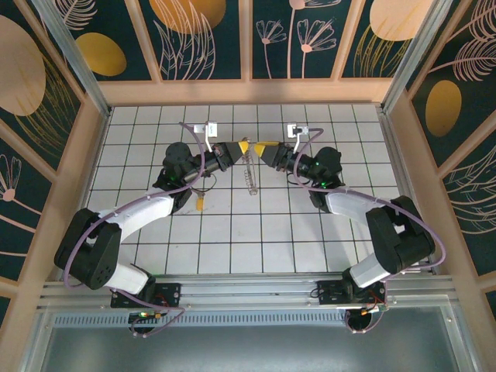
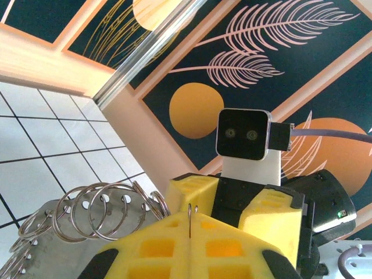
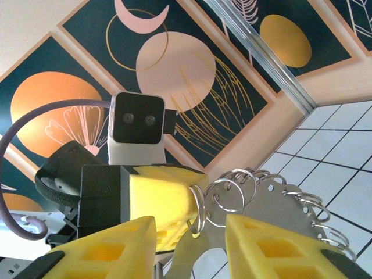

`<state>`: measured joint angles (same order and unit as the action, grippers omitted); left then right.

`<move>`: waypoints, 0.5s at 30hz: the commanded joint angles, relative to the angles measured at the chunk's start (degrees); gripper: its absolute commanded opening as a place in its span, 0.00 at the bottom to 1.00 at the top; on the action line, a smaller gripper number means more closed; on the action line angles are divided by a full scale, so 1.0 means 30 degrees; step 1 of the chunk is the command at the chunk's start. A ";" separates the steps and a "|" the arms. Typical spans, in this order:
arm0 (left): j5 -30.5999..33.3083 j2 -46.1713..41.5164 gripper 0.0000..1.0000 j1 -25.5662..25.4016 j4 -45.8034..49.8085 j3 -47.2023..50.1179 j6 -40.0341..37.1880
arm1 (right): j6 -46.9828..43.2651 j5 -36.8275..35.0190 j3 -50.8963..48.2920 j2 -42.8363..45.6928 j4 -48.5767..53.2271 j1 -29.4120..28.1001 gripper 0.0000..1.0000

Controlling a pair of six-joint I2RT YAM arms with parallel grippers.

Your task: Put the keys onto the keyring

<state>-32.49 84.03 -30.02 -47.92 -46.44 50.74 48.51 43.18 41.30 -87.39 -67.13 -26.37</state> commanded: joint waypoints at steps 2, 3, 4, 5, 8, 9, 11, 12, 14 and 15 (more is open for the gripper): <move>-0.0266 -0.0584 0.00 -0.0071 -0.0974 -0.0021 0.0038 | 0.0184 0.0313 0.0814 -0.0289 -0.1386 -0.0336 0.36; -0.0311 -0.0560 0.00 -0.0076 -0.0982 -0.0034 0.0041 | 0.0149 0.0316 0.0866 -0.0333 -0.1382 -0.0394 0.36; -0.0327 -0.0537 0.00 -0.0068 -0.0989 -0.0048 0.0002 | 0.0175 0.0376 0.0895 -0.0377 -0.1382 -0.0417 0.35; -0.0350 -0.0522 0.00 -0.0072 -0.0989 -0.0045 0.0020 | 0.0120 0.0404 0.0953 -0.0449 -0.1382 -0.0453 0.35; -0.0376 -0.0470 0.00 -0.0100 -0.1016 -0.0056 0.0000 | 0.0097 0.0487 0.1126 -0.0591 -0.1353 -0.0526 0.34; -0.0401 -0.0451 0.00 -0.0077 -0.1017 -0.0091 -0.0008 | 0.0091 0.0490 0.1171 -0.0608 -0.1353 -0.0560 0.33; -0.0392 -0.0441 0.00 -0.0077 -0.1018 -0.0078 -0.0008 | 0.0090 0.0518 0.1206 -0.0681 -0.1329 -0.0575 0.32; -0.0423 -0.0423 0.00 -0.0081 -0.1018 -0.0093 -0.0038 | 0.0092 0.0555 0.1233 -0.0716 -0.1323 -0.0560 0.31; -0.0420 -0.0411 0.00 -0.0080 -0.1017 -0.0096 -0.0031 | 0.0115 0.0616 0.1262 -0.0737 -0.1342 -0.0585 0.29; -0.0440 -0.0372 0.00 -0.0078 -0.1017 -0.0109 -0.0036 | 0.0094 0.0653 0.1263 -0.0749 -0.1327 -0.0599 0.27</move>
<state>-32.71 84.03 -30.02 -47.92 -46.44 50.74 48.62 43.64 43.11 -89.19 -67.61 -27.57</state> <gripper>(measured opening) 0.050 0.279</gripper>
